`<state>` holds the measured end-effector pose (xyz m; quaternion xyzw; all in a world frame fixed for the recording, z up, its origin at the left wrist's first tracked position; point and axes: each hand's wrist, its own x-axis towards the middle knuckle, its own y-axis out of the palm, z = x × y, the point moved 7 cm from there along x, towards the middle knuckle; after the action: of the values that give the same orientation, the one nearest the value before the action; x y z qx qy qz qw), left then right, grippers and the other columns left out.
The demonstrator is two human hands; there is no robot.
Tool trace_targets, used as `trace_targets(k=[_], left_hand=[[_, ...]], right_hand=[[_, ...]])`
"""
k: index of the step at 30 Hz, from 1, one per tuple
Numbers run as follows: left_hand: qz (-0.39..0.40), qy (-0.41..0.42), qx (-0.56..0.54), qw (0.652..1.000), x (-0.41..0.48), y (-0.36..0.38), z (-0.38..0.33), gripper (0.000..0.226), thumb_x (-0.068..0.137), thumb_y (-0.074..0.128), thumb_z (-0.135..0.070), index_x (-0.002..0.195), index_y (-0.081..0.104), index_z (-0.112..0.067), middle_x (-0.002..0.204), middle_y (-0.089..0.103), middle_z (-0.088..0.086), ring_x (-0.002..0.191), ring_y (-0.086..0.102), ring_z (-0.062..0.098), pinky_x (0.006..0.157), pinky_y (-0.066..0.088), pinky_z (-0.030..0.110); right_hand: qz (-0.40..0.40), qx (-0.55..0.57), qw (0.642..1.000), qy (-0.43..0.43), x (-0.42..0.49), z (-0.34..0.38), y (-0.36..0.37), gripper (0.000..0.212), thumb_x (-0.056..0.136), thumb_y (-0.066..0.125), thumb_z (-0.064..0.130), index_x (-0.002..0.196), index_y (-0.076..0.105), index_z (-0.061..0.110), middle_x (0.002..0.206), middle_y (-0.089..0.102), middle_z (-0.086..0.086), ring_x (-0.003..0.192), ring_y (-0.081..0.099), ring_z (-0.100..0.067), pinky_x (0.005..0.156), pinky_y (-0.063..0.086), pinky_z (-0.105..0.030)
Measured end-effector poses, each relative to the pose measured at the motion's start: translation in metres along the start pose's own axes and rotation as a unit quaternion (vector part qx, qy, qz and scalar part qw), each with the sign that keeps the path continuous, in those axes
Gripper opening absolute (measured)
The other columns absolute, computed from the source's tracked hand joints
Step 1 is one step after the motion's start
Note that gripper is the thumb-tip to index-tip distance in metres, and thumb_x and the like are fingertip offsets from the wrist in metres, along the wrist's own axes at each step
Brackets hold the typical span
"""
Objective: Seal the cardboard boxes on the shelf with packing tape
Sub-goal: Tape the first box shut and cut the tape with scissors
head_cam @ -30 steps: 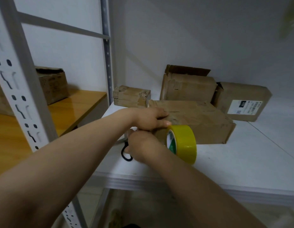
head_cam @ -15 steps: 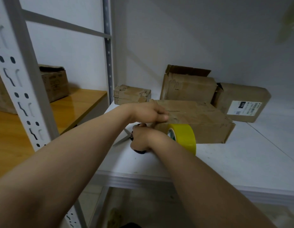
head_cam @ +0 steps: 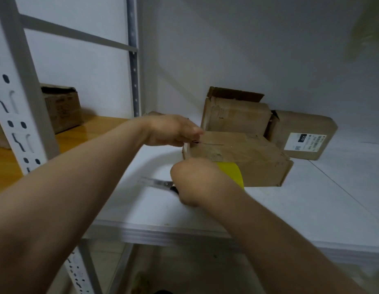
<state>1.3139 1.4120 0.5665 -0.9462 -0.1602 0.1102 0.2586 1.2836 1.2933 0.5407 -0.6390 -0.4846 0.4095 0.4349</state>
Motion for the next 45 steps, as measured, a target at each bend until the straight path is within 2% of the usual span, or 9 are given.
trace_targets(k=[6, 9, 11, 14, 17, 21, 24, 33, 45], left_hand=[[-0.148, -0.093, -0.016, 0.985, -0.014, -0.036, 0.006, 0.030, 0.107, 0.044, -0.024, 0.092, 0.065, -0.009, 0.076, 0.068, 0.007, 0.058, 0.065, 0.014, 0.049, 0.050, 0.023], [-0.060, -0.155, 0.006, 0.986, -0.018, -0.003, 0.016, 0.035, 0.106, 0.045, -0.024, 0.083, 0.065, -0.008, 0.067, 0.069, 0.006, 0.052, 0.066, 0.015, 0.042, 0.047, 0.020], [0.029, -0.174, -0.008, 0.984, -0.023, 0.028, 0.017, 0.039, 0.107, 0.042, -0.026, 0.087, 0.068, -0.006, 0.070, 0.072, 0.009, 0.055, 0.070, 0.017, 0.042, 0.050, 0.020], [0.089, -0.184, -0.003, 0.979, -0.025, 0.062, 0.015, 0.059, 0.108, 0.033, -0.045, 0.099, 0.071, 0.000, 0.085, 0.076, 0.016, 0.069, 0.075, 0.022, 0.052, 0.057, 0.024], [0.053, -0.200, -0.008, 0.978, -0.018, 0.077, 0.019, 0.077, 0.102, 0.033, -0.063, 0.116, 0.066, 0.004, 0.104, 0.074, 0.022, 0.089, 0.076, 0.034, 0.074, 0.063, 0.039], [-0.023, -0.180, -0.018, 0.983, -0.010, 0.074, 0.023, 0.064, 0.098, 0.046, -0.063, 0.110, 0.065, -0.003, 0.098, 0.063, 0.014, 0.089, 0.068, 0.032, 0.090, 0.058, 0.047], [-0.036, -0.177, -0.044, 0.983, -0.007, 0.067, 0.026, 0.037, 0.094, 0.056, -0.047, 0.100, 0.062, -0.011, 0.095, 0.058, 0.012, 0.086, 0.055, 0.028, 0.087, 0.051, 0.041], [-0.054, -0.157, -0.311, 0.936, 0.012, 0.086, 0.022, 0.044, 0.088, 0.069, -0.035, 0.128, 0.061, -0.017, 0.124, 0.068, 0.016, 0.112, 0.065, 0.038, 0.101, 0.049, 0.053], [-0.060, -0.150, -0.332, 0.929, 0.007, 0.093, 0.012, 0.016, 0.088, 0.073, -0.013, 0.103, 0.067, -0.013, 0.074, 0.074, 0.008, 0.080, 0.071, 0.026, 0.079, 0.059, 0.040]], right_hand=[[-0.030, 0.176, 0.983, 0.038, -0.047, -0.069, -0.050, 0.023, 0.086, 0.072, 0.023, 0.106, 0.061, 0.025, 0.093, 0.063, 0.002, 0.080, 0.062, -0.015, 0.060, 0.050, -0.028], [-0.053, 0.358, 0.931, 0.049, -0.050, -0.105, -0.051, 0.028, 0.084, 0.072, 0.015, 0.106, 0.062, 0.029, 0.095, 0.071, 0.000, 0.082, 0.069, -0.016, 0.066, 0.055, -0.031], [-0.102, 0.473, 0.874, 0.051, -0.044, -0.127, -0.048, 0.031, 0.085, 0.072, 0.007, 0.108, 0.062, 0.025, 0.088, 0.072, 0.001, 0.073, 0.069, -0.008, 0.060, 0.051, -0.023], [-0.153, 0.457, 0.873, 0.072, -0.025, -0.153, -0.037, 0.030, 0.089, 0.068, 0.002, 0.110, 0.060, 0.022, 0.071, 0.066, 0.004, 0.063, 0.063, -0.006, 0.067, 0.053, -0.033], [-0.152, 0.468, 0.869, 0.048, -0.001, -0.152, -0.011, 0.033, 0.092, 0.063, -0.004, 0.117, 0.057, 0.017, 0.088, 0.065, -0.008, 0.087, 0.069, -0.027, 0.086, 0.057, -0.041], [-0.178, 0.547, 0.818, 0.029, 0.019, -0.147, 0.026, 0.037, 0.095, 0.057, -0.007, 0.119, 0.058, 0.021, 0.095, 0.068, -0.006, 0.088, 0.067, -0.011, 0.072, 0.053, -0.013], [-0.183, 0.595, 0.781, 0.053, 0.032, -0.147, 0.035, 0.030, 0.095, 0.061, -0.003, 0.113, 0.060, 0.021, 0.092, 0.071, -0.015, 0.081, 0.069, -0.012, 0.077, 0.056, -0.022], [-0.177, 0.588, 0.784, 0.093, 0.048, -0.172, 0.046, 0.028, 0.098, 0.058, 0.006, 0.122, 0.066, 0.020, 0.097, 0.074, -0.011, 0.093, 0.071, -0.020, 0.092, 0.057, -0.032], [-0.096, 0.583, 0.804, 0.063, 0.057, -0.171, 0.046, 0.034, 0.092, 0.062, -0.005, 0.108, 0.068, 0.024, 0.088, 0.070, -0.002, 0.090, 0.066, -0.015, 0.094, 0.055, -0.034]])
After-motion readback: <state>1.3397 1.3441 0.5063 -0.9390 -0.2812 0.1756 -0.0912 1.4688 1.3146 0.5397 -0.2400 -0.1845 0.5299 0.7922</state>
